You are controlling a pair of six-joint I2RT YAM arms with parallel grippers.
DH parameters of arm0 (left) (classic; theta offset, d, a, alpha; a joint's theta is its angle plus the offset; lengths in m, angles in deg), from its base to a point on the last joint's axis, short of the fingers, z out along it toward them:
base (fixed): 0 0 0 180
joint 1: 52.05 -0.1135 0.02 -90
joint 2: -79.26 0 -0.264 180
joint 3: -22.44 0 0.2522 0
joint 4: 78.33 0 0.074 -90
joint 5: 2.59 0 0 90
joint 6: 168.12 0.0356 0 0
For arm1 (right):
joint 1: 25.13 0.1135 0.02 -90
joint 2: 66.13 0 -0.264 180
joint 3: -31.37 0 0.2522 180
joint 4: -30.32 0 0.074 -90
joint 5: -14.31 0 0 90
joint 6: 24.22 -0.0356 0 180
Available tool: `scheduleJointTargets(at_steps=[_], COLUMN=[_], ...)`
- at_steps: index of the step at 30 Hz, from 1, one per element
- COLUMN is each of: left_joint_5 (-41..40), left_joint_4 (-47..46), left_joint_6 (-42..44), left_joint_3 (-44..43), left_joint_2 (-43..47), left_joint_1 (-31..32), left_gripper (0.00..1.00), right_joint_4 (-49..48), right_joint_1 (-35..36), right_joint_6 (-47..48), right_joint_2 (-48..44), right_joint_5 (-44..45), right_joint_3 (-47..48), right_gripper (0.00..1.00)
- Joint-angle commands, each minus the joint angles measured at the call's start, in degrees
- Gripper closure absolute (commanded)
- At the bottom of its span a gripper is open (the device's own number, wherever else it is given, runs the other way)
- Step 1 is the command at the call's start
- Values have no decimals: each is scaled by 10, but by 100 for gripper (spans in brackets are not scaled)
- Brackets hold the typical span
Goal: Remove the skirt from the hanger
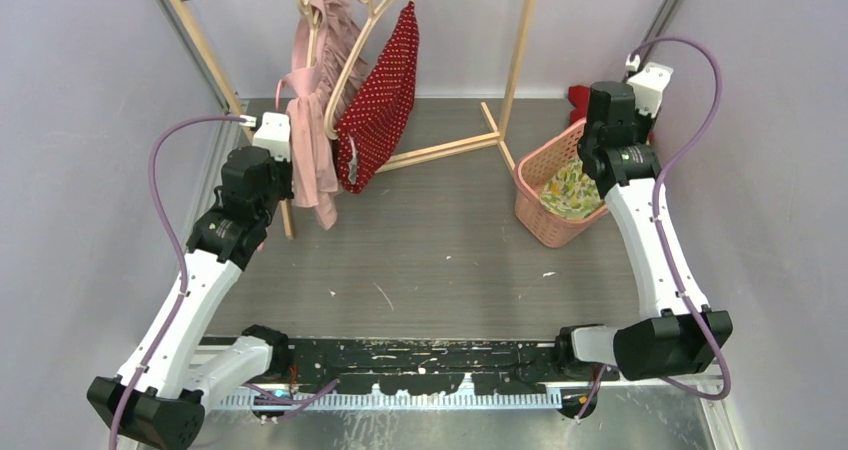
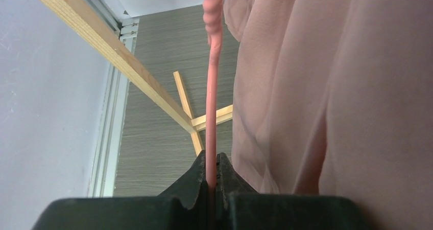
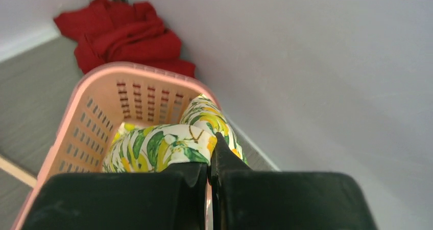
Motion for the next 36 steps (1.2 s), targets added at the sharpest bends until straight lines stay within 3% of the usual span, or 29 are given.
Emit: scheduleJointTargets(at_steps=[1, 7, 10, 15, 18, 19, 20, 23, 24, 25, 31, 36], left_joint_5=[-9, -12, -17, -31, -54, -66, -74, -90, -92, -95, -99, -94], left_joint_4=[-13, -13, -11, 0, 1, 1, 1, -12, -20, -28, -62, -118], left_joint_6=[5, 10, 12, 20, 23, 23, 23, 17, 17, 17, 3, -2], left_joint_3=[-15, -28, -34, -56, -65, -67, -69, -71, -69, -69, -111, -170], left_joint_2=[2, -12, -19, -25, -24, -23, -22, -13, -11, -11, -41, -61], left_joint_1=[3, 3, 3, 2, 2, 2, 2, 2, 2, 2, 2, 2], left_gripper=[100, 100, 100, 100, 100, 100, 100, 100, 100, 100, 100, 100], right_joint_4=[34, 54, 63, 107, 113, 112, 112, 111, 113, 115, 95, 80], right_joint_1=[-9, -10, -10, -10, -10, -10, -9, -3, -2, -1, 6, 18], right_joint_6=[-119, -231, -254, -253, -237, -230, -225, -174, -160, -149, -118, -103], right_joint_2=[25, 88, 127, 178, 167, 152, 142, 121, 120, 120, 131, 143], right_joint_5=[-106, -289, -308, -300, -301, -300, -299, -292, -288, -284, -281, -274], right_joint_3=[-32, -64, -79, -51, -25, -14, 0, 56, 76, 97, 174, 152], right_gripper=[99, 99, 99, 80, 79, 48, 29, 25, 14, 11, 9, 9])
